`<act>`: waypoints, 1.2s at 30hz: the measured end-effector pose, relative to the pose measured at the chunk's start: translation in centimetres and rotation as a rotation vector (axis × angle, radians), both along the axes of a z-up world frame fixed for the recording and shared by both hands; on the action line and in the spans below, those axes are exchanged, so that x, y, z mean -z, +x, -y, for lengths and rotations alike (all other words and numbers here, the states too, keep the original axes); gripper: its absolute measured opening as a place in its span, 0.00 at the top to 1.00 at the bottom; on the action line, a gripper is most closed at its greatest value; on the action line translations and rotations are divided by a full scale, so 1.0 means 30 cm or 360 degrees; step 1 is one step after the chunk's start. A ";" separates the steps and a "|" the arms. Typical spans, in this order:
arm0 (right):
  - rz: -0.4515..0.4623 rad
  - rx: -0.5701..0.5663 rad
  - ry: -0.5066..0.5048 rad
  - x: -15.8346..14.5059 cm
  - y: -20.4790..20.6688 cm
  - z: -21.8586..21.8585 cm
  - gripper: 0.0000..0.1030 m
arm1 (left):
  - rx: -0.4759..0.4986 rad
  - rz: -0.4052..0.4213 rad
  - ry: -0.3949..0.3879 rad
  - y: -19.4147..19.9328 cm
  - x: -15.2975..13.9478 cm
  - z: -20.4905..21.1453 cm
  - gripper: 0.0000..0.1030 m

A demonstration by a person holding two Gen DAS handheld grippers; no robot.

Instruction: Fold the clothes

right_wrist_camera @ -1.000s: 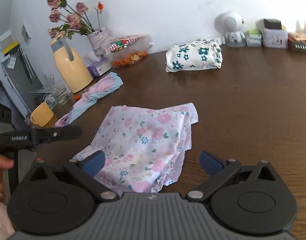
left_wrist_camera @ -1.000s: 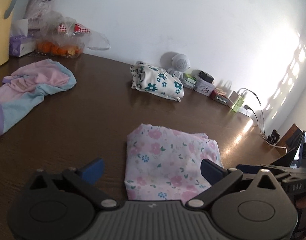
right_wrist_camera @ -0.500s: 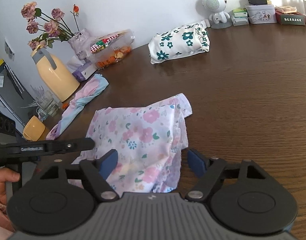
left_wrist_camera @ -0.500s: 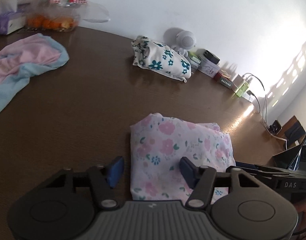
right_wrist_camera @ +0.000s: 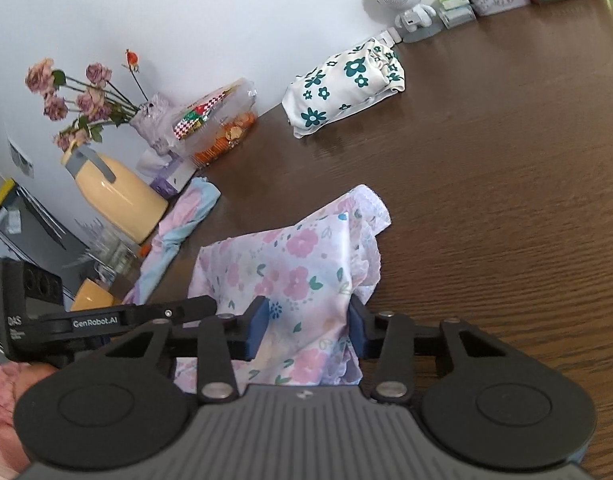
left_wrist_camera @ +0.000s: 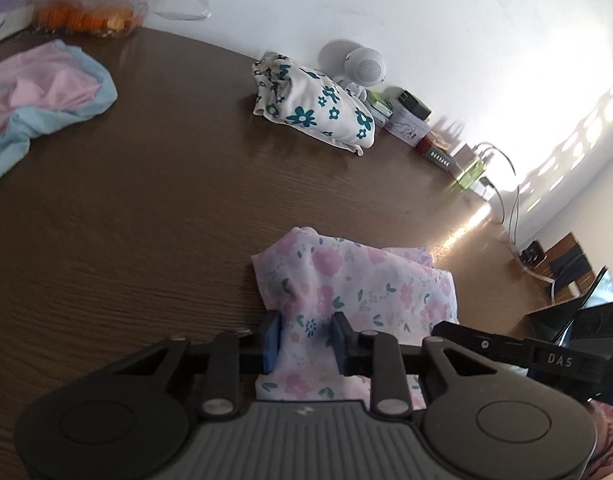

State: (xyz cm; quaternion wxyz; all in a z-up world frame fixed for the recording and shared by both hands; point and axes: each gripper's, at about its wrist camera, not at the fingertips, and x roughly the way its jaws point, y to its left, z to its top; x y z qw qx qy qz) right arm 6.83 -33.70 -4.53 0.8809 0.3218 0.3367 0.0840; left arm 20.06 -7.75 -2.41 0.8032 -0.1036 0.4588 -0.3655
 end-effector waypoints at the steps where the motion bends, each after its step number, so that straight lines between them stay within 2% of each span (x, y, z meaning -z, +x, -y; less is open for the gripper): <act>1: -0.0001 0.0006 0.0015 0.004 0.001 0.004 0.65 | -0.0006 -0.0010 -0.0014 0.003 0.004 -0.001 0.81; 8: -0.0012 0.0031 0.0070 0.023 0.015 0.014 0.76 | -0.0056 -0.0051 -0.0095 0.015 0.023 0.002 0.87; 10: -0.0025 0.0028 0.0107 0.034 0.024 0.020 0.86 | -0.0074 -0.0052 -0.0115 0.015 0.025 0.006 0.90; 12: -0.0035 0.0022 0.0145 0.043 0.038 0.025 0.90 | -0.0095 -0.0038 -0.0138 0.014 0.022 0.008 0.92; 17: 0.0021 0.0008 0.0184 0.013 0.064 0.048 0.94 | -0.0136 -0.0052 -0.0259 0.029 -0.003 -0.001 0.94; 21: 0.0118 -0.0010 0.0191 -0.063 0.090 0.082 0.94 | -0.0115 0.0045 -0.0326 0.072 -0.105 0.025 0.94; 26: 0.0341 -0.0008 0.0044 -0.239 0.161 0.117 0.94 | -0.0145 0.0211 -0.0396 0.163 -0.273 0.091 0.94; 30: 0.0427 0.0020 -0.0053 -0.350 0.295 0.168 0.94 | -0.0190 0.0307 -0.0394 0.304 -0.379 0.179 0.94; 33: 0.0446 0.0065 -0.0078 -0.396 0.421 0.220 0.94 | -0.0234 0.0305 -0.0396 0.431 -0.400 0.240 0.94; 36: 0.0436 0.0084 -0.0110 -0.406 0.555 0.260 0.94 | -0.0264 0.0270 -0.0387 0.553 -0.368 0.291 0.94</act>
